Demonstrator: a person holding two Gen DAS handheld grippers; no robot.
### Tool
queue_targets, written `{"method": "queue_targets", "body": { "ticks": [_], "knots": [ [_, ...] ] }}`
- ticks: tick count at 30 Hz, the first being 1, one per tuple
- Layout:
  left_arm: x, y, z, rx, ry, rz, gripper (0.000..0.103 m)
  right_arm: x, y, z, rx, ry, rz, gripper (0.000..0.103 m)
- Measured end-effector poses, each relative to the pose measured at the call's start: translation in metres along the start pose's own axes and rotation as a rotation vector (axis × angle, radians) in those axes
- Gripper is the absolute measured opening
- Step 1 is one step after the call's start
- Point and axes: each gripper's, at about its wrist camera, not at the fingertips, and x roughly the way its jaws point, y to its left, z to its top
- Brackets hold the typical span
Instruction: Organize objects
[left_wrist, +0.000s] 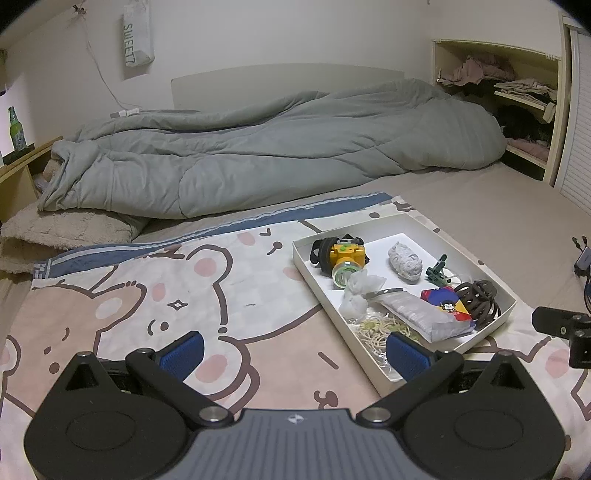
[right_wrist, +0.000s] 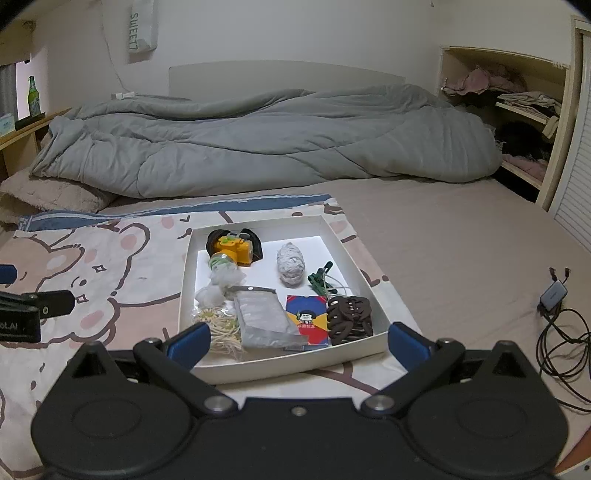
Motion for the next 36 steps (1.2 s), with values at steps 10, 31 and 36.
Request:
{"method": "queue_targets", "body": {
  "ticks": [10,31,36],
  "knots": [
    [0.0005,-0.0008,0.0002,0.002,0.0,0.001,0.103,-0.0008,-0.0023,0.0006,0.009,-0.004,0.012,0.103],
    [-0.0005,-0.0029,-0.0004,-0.002,0.001,-0.004,0.103,-0.0015,-0.001,-0.0002,0.005,-0.002,0.012,0.103],
    [-0.0006,-0.0042,-0.0002,0.0,0.004,-0.008,0.103,-0.0016,-0.0006,-0.0002,0.004,-0.002,0.012,0.103]
  ]
}}
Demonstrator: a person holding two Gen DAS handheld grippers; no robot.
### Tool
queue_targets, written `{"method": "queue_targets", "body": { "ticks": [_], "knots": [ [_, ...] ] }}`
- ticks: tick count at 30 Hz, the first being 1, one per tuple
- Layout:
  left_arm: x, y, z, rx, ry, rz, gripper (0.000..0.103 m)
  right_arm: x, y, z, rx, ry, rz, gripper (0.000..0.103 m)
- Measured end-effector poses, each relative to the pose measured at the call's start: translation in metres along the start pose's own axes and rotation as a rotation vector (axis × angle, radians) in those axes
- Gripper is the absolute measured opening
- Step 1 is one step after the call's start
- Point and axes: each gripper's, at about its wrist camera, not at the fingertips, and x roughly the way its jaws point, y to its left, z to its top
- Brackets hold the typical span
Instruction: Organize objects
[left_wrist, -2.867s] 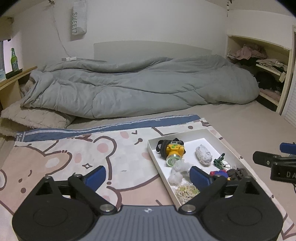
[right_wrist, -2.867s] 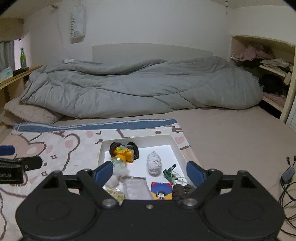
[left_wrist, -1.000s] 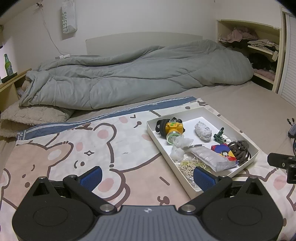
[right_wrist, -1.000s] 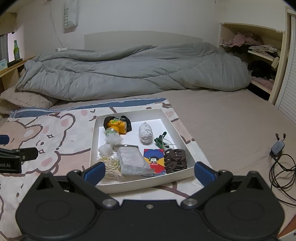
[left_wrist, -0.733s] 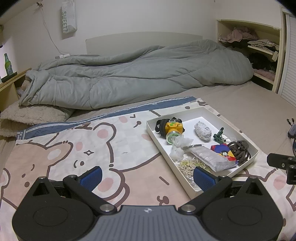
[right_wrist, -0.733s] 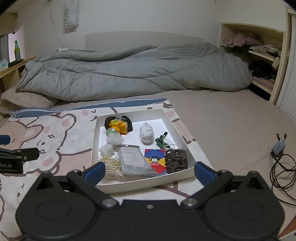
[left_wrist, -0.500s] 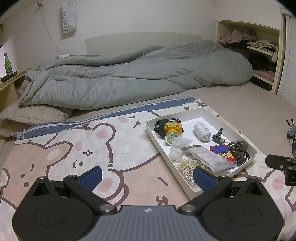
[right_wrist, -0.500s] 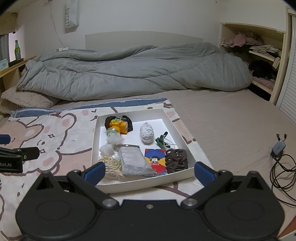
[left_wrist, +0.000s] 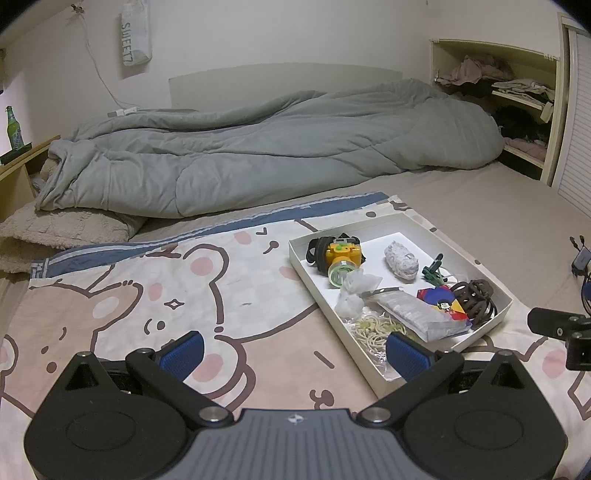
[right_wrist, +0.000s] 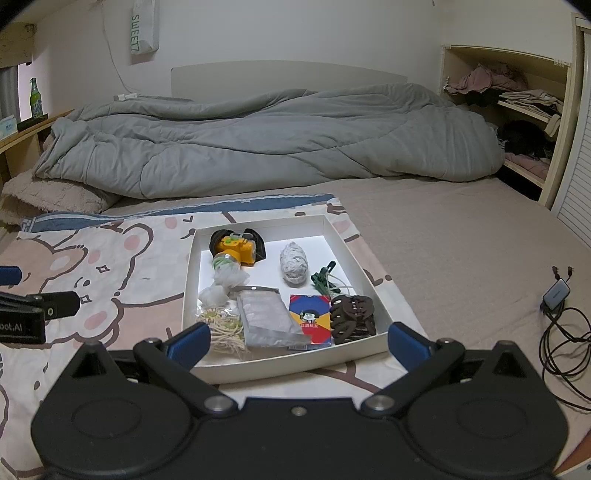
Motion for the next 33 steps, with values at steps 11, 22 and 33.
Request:
{"method": "queue_targets", "body": {
  "ticks": [11,22,33],
  "knots": [
    [0.0003,0.0009,0.0001,0.002,0.0,0.0,0.103,0.0003,0.0,0.0001,-0.001,0.001,0.0,0.103],
    [-0.0004,0.0004,0.0004,0.003,0.0,-0.001,0.103,0.0011,-0.0011,-0.0028,0.0,0.003,0.002,0.103],
    [-0.0004,0.0003,0.0004,0.004,0.0,-0.002,0.103,0.0011,-0.0013,-0.0035,-0.002,0.003,0.004,0.103]
  ]
}}
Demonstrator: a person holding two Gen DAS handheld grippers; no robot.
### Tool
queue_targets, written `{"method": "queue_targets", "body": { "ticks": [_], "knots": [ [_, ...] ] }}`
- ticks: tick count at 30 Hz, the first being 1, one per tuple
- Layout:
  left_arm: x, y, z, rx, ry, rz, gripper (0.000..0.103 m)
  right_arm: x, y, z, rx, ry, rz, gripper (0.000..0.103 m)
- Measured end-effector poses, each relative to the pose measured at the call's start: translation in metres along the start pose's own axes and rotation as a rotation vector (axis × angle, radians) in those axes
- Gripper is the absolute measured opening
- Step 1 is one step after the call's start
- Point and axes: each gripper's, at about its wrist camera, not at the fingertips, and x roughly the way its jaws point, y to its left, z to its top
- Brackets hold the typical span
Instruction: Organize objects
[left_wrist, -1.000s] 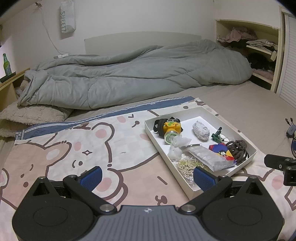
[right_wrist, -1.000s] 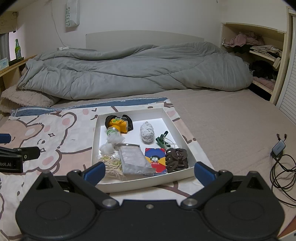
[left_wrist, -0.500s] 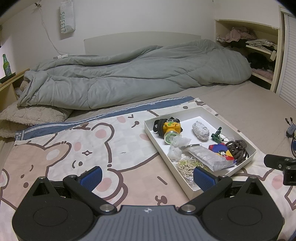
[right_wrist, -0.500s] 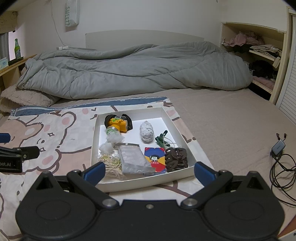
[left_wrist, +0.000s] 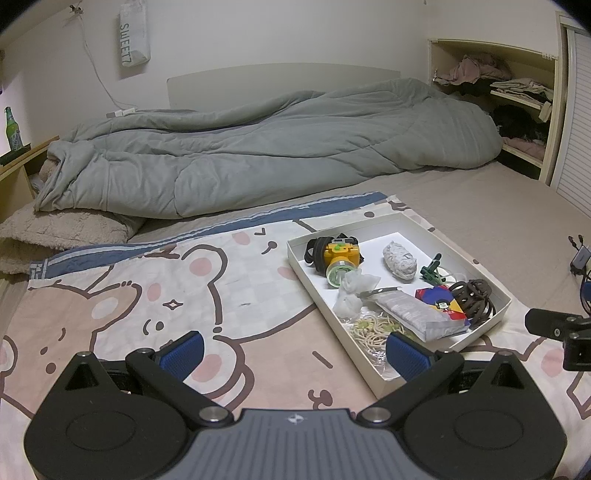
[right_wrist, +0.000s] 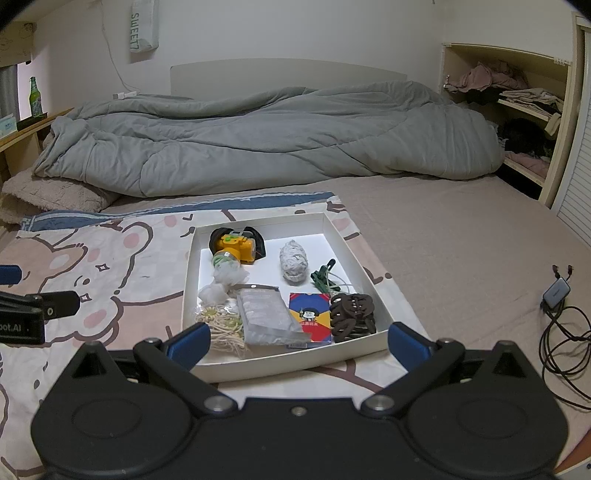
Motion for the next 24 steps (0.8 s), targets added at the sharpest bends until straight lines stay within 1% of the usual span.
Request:
{"method": "queue_targets", "body": {
  "ticks": [24],
  "knots": [
    [0.0005,-0.0073,-0.0001,0.006,-0.006,-0.011,0.103,0.001,-0.0016,-0.0015,-0.001,0.003,-0.002,0.103]
  ]
}}
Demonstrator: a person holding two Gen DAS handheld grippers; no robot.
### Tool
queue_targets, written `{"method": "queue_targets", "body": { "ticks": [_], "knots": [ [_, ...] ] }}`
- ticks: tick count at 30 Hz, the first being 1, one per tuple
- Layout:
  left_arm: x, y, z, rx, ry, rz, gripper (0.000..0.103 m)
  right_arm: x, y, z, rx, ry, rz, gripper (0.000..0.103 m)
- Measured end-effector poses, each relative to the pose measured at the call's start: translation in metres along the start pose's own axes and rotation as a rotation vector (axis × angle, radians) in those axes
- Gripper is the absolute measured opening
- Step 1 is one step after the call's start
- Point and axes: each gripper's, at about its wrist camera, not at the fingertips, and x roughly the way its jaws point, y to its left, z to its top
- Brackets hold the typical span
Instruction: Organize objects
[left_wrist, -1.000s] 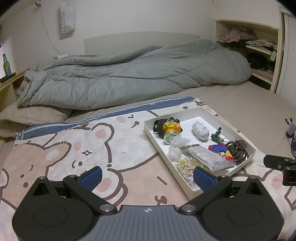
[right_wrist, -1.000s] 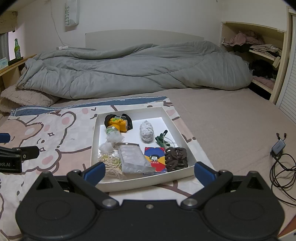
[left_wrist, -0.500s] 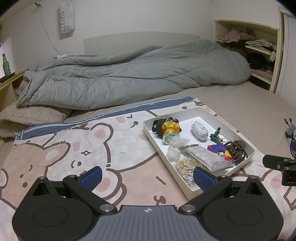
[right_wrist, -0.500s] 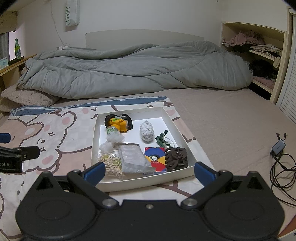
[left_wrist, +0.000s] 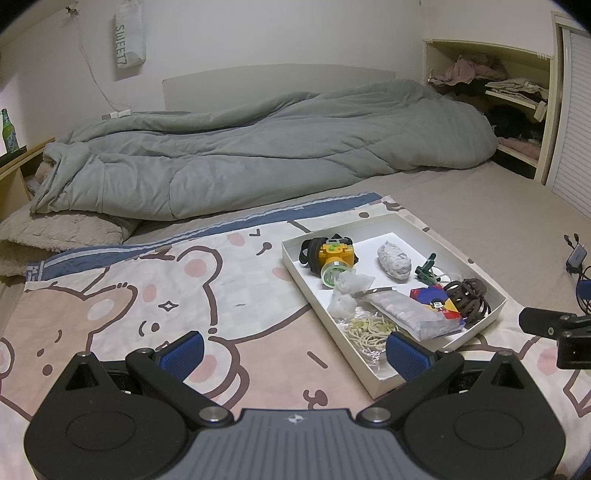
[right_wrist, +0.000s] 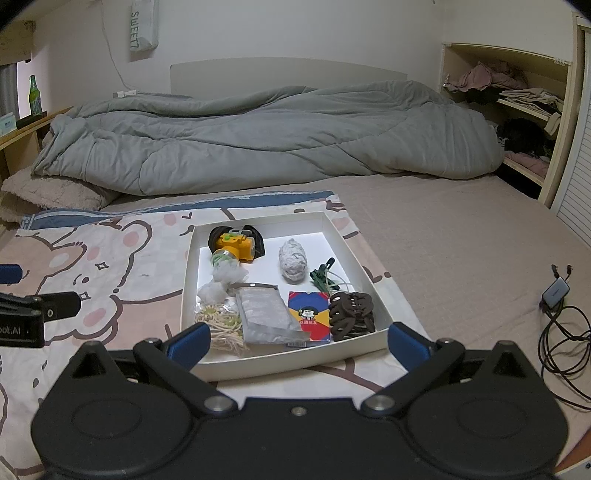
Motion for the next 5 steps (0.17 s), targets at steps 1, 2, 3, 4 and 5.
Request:
{"method": "queue_targets", "body": {
  "ticks": [1,2,3,4,5],
  "knots": [
    [-0.0004,0.0021,-0.0007,-0.001,-0.001,-0.001,0.103,0.0002,0.0003,0.0004,0.001,0.0,0.0,0.103],
    [-0.0004,0.0024,-0.0008,-0.003,-0.002,-0.001,0.103,0.0002,0.0004,0.0006,0.001,0.0,0.0,0.103],
    [0.0,0.0026,-0.0007,-0.004,-0.001,-0.003,0.103,0.0002,0.0005,0.0006,0.0,0.0,-0.001,0.103],
    [0.0003,0.0032,-0.0007,-0.005,0.0,-0.003,0.103,0.0002,0.0004,0.0006,0.001,0.001,-0.001,0.103],
    [0.0006,0.0032,-0.0005,-0.005,0.001,-0.002,0.103,0.0006,0.0,0.0004,0.001,0.001,-0.001,0.103]
  ]
}}
